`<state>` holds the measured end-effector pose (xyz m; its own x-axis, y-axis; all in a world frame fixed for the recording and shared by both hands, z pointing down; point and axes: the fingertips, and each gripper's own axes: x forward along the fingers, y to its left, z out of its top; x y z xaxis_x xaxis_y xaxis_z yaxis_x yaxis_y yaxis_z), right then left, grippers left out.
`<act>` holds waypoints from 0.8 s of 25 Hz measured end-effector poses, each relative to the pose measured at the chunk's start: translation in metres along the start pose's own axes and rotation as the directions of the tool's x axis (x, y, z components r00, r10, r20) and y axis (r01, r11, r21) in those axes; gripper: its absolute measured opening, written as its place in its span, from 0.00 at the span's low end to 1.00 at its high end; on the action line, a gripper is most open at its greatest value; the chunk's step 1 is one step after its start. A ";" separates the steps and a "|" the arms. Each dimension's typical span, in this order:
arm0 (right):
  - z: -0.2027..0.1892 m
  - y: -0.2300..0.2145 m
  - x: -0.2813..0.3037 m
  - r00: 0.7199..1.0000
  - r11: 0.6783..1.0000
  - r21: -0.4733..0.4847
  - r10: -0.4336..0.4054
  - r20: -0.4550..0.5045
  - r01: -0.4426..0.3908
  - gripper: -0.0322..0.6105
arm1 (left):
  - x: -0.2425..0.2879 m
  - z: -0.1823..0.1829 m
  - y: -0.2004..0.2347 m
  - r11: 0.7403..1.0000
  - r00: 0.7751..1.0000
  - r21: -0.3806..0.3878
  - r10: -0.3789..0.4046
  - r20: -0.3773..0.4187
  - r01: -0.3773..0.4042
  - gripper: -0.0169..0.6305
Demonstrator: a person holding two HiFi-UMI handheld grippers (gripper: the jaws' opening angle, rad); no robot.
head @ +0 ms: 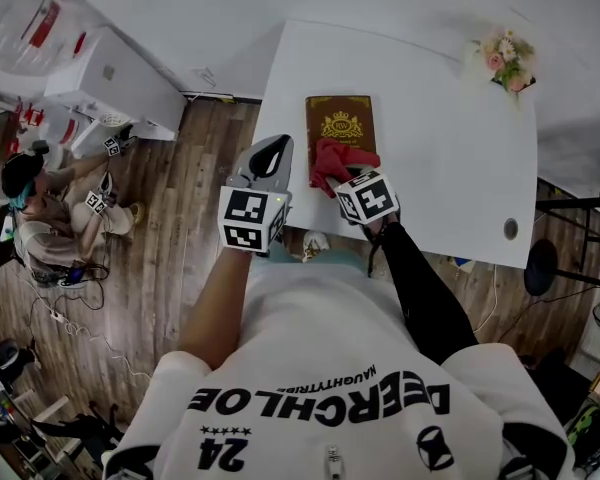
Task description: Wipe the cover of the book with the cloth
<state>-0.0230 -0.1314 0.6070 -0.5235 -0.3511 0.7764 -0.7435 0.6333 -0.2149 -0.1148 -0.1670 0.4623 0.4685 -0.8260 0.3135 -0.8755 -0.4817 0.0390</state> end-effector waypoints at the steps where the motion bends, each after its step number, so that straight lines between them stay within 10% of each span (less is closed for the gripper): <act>1: -0.003 -0.010 -0.004 1.000 1.000 0.022 -0.018 0.005 0.018 0.21 | 0.001 0.000 -0.003 1.000 1.000 0.003 -0.005 0.000 0.005 0.11; 10: -0.023 -0.061 -0.036 0.991 0.981 0.149 -0.129 0.037 0.122 0.21 | 0.012 0.002 -0.027 0.998 0.998 0.026 -0.060 -0.011 0.060 0.11; 20: 0.015 -0.060 -0.032 0.981 0.992 0.084 -0.107 0.161 0.095 0.21 | 0.010 -0.003 -0.018 0.999 0.999 0.021 -0.036 -0.018 0.037 0.11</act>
<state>0.0317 -0.1685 0.5860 -0.5009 -0.5235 0.6893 -0.8219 0.5372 -0.1893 -0.0945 -0.1661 0.4676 0.4976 -0.8025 0.3291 -0.8550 -0.5177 0.0306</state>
